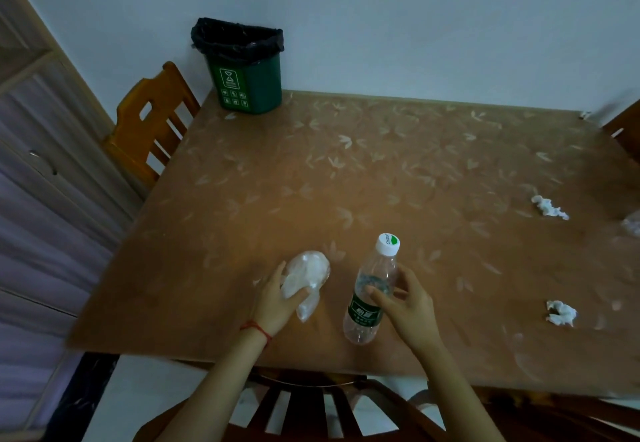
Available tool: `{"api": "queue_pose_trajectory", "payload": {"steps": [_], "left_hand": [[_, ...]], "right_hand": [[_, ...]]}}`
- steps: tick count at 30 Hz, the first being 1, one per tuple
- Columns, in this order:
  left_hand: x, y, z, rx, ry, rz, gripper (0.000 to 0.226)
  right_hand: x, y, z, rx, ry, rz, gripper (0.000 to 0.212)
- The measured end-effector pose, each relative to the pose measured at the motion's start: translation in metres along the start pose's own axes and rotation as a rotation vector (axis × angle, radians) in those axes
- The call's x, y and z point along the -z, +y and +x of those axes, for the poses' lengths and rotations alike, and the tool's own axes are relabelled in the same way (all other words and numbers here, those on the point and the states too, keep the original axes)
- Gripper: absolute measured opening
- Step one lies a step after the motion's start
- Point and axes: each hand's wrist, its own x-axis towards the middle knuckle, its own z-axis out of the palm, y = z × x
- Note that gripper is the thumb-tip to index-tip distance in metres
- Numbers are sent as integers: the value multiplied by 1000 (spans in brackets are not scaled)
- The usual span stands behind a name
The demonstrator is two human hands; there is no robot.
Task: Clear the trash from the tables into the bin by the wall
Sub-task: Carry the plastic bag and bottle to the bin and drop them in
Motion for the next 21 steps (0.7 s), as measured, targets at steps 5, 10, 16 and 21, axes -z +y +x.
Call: {"api": "queue_pose_trajectory", "payload": {"steps": [5,10,16,21], "left_hand": [[-4,18,14,43,-26,-44,89],[-10,18,33,94,-73,-21,82],[-19,15,42,120,-66,-10,68],[-27,13,49,141,-38,-52,50]], "right_hand": [[9,9,-16,-53,19,20,48],[14,21,-24,-98,52,44,45],[21,28,-28,-130,92,36,46],[25,32,-30,-158,105,57,42]]}}
